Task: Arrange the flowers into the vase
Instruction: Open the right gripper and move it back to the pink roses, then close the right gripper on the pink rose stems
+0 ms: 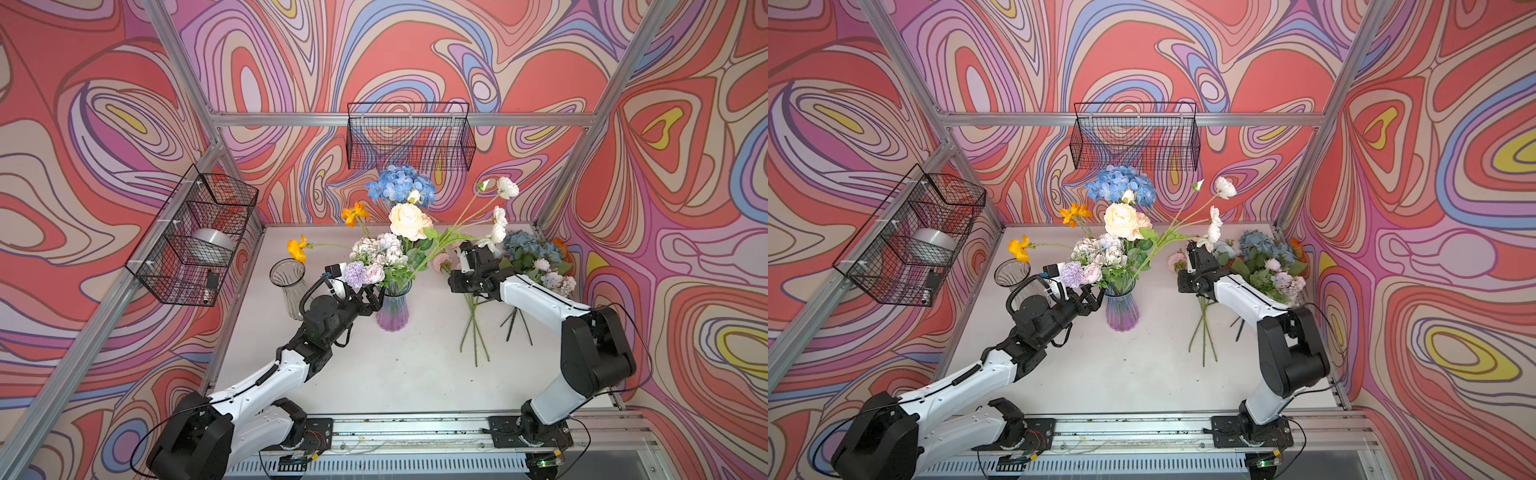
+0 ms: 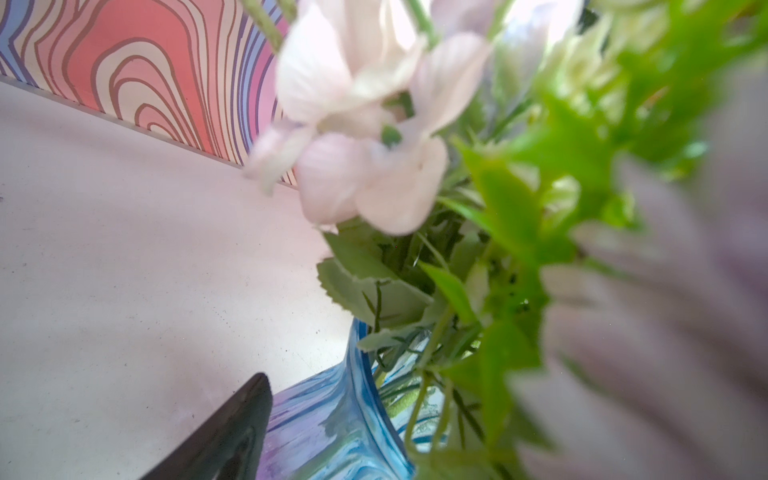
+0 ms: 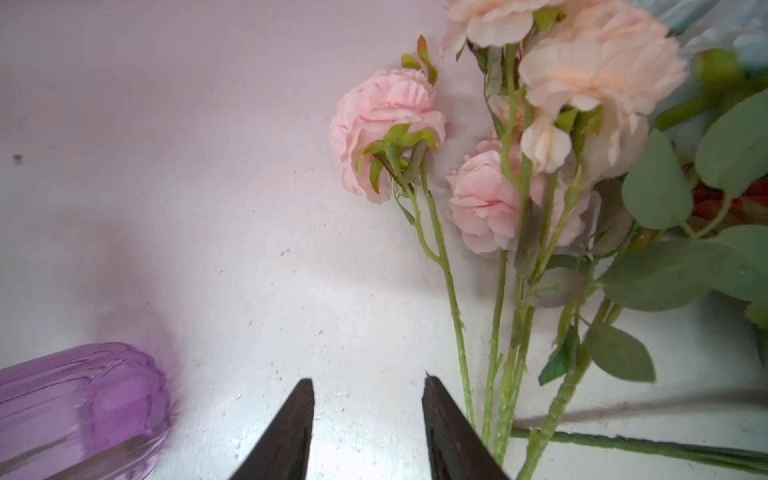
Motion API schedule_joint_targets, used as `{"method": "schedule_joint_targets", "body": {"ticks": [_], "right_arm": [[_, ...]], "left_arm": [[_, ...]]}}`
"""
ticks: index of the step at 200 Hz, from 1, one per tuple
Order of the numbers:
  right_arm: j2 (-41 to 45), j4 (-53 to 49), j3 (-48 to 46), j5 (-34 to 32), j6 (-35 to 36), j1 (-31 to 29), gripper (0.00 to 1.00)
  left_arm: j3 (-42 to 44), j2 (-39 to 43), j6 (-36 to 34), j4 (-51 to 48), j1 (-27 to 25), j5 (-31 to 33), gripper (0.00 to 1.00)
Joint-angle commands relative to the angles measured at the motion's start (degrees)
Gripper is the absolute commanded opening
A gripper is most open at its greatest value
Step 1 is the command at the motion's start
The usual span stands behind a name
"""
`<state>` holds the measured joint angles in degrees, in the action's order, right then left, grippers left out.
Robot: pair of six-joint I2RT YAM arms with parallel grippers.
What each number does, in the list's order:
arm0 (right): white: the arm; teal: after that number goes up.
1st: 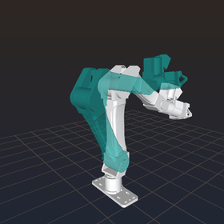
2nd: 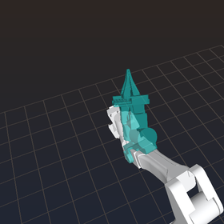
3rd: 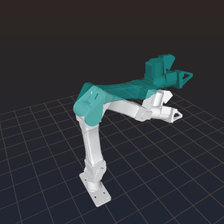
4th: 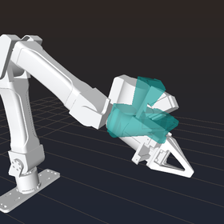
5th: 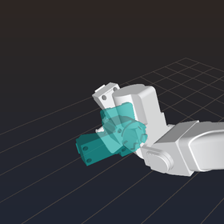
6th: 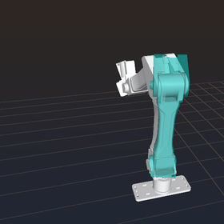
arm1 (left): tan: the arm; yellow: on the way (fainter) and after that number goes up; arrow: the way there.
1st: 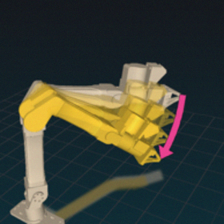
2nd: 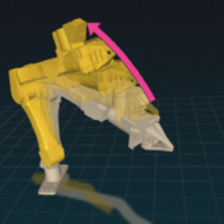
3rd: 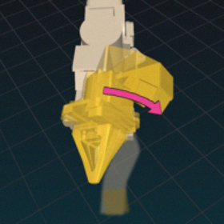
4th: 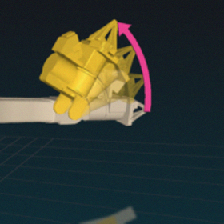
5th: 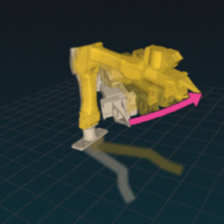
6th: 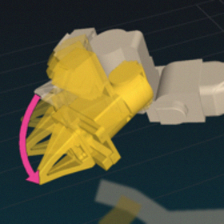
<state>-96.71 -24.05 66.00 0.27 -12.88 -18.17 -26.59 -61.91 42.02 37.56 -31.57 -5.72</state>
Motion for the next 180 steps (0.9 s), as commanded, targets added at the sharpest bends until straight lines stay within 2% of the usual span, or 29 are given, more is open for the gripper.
{"method": "schedule_joint_targets", "body": {"ticks": [1,24,59,75,97,111,129,146,169,180], "right_arm": [[-4.12,-7.26,2.62,-4.51,2.12,-0.05,0.42],[-8.29,-9.12,4.17,-10.03,1.64,-0.03,0.41],[-9.34,-10.62,3.93,-18.77,0.28,-0.02,0.49],[-9.08,-10.92,3.36,-20.73,0.14,0.00,0.52],[-9.09,-9.90,2.35,-19.54,0.66,-0.04,0.52],[-9.58,-9.02,1.86,-18.31,1.02,-0.05,0.47],[-10.59,-8.78,2.03,-17.76,1.02,0.01,0.31],[-11.39,-8.68,2.27,-18.02,1.36,-0.03,0.22],[-11.90,-8.65,2.73,-17.44,1.68,-0.03,0.00],[-11.71,-8.43,2.65,-17.46,1.42,-0.01,0.00]], "left_arm": [[0.24,0.15,-0.49,2.08,-0.16,0.33,0.89],[0.26,-0.22,-0.49,2.12,-0.16,0.46,0.89],[0.05,-0.14,-0.62,1.50,-0.16,0.60,0.89],[-0.07,-0.07,-0.69,1.40,-0.17,0.74,0.89],[-0.18,-0.33,-0.62,1.46,-0.16,0.63,0.89],[-0.34,-0.58,-0.56,1.63,-0.18,0.47,0.89],[-0.40,-0.66,-0.54,1.64,-0.18,0.41,0.89],[-0.24,-0.45,-0.54,1.55,-0.16,0.52,0.89],[-0.15,-0.01,-0.62,1.29,-0.16,0.60,0.89],[-0.06,0.29,-0.57,1.23,-0.16,0.62,0.89]]}}
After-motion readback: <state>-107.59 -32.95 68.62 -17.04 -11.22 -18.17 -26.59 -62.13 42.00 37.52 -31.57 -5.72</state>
